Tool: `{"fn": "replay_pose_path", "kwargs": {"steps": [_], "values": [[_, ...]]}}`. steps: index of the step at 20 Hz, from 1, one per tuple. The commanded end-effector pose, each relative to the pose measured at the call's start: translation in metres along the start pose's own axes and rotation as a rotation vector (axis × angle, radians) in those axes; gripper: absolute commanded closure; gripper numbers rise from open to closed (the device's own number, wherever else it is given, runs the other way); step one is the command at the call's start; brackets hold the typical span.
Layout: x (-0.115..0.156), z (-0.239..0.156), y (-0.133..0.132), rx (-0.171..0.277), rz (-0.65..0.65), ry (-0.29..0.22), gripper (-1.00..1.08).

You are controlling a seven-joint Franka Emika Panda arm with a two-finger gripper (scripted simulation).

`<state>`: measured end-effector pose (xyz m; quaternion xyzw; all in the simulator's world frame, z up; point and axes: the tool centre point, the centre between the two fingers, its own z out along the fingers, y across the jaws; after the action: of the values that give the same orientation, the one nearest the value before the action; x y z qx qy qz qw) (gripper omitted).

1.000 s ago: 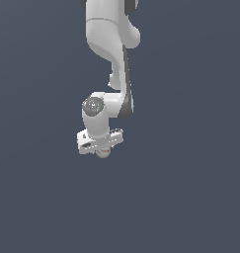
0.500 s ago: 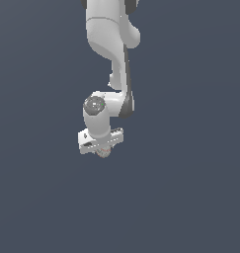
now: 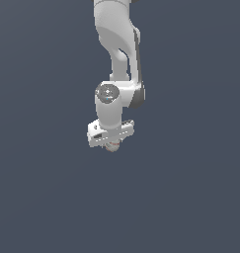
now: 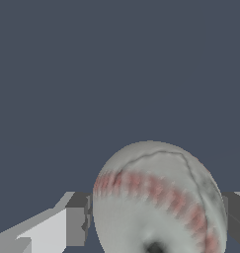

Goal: Pick up the object and move it to a goal position.

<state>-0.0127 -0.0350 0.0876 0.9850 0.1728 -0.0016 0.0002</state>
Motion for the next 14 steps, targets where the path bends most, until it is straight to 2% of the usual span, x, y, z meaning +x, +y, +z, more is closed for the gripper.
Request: {"fn": "replay_pose_path", "kwargs": {"steps": [1,9,14], "values": [[0.002,-0.018,-0.021,-0.001,-0.001,0.003,1.08],[0.009,-0.083,-0.098,-0.002,-0.002,0.003,1.08],[0.014,-0.116,-0.138,-0.002,-0.002,0.003,1.08]]}}
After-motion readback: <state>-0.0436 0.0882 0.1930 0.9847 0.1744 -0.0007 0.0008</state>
